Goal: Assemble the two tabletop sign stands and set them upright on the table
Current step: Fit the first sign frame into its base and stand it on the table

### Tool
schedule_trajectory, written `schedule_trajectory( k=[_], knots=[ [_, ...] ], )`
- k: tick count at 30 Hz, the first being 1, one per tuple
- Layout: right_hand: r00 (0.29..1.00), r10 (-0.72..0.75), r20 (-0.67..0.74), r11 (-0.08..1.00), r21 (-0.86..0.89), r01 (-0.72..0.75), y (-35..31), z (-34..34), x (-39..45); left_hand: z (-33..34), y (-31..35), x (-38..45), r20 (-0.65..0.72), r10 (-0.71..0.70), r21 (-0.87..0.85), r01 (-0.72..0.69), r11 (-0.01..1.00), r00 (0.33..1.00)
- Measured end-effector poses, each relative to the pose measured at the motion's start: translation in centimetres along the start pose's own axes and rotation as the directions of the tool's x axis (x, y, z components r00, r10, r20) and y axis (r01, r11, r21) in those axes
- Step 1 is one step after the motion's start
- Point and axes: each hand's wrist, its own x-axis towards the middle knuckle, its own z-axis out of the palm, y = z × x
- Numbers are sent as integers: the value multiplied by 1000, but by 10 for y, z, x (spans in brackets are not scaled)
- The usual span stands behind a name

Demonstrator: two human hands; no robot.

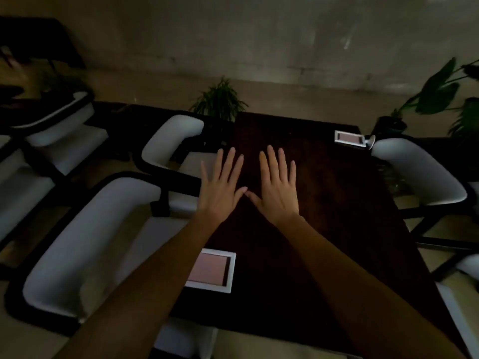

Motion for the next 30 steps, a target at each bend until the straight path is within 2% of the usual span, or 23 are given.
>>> schedule_trajectory(
  k=[5,9,13,16,19,21,25,30],
  knots=[
    [993,55,108,997,41,-60,-29,45,-23,51,-24,-34,229,-121,-71,140,988,966],
    [970,114,216,987,88,-136,-51,83,-48,99,-51,-80,421,-270,-115,346,931,866],
    [917,164,363,962,148,-230,-77,118,-83,126,-75,-132,579,-369,-73,497,865,727],
    [843,212,495,907,221,-358,-94,138,-100,135,-83,-152,608,-426,-77,584,808,669],
    [728,320,606,791,251,-557,-107,152,-111,142,-85,-161,611,-453,-157,659,735,650],
    [666,378,643,733,231,-640,-113,161,-120,149,-85,-165,613,-465,-204,697,688,639],
    [533,513,673,618,141,-773,-119,171,-133,159,-80,-172,592,-478,-204,695,690,648],
    [431,582,689,504,109,-857,-126,180,-145,168,-81,-179,551,-488,-217,681,700,677]
  ],
)
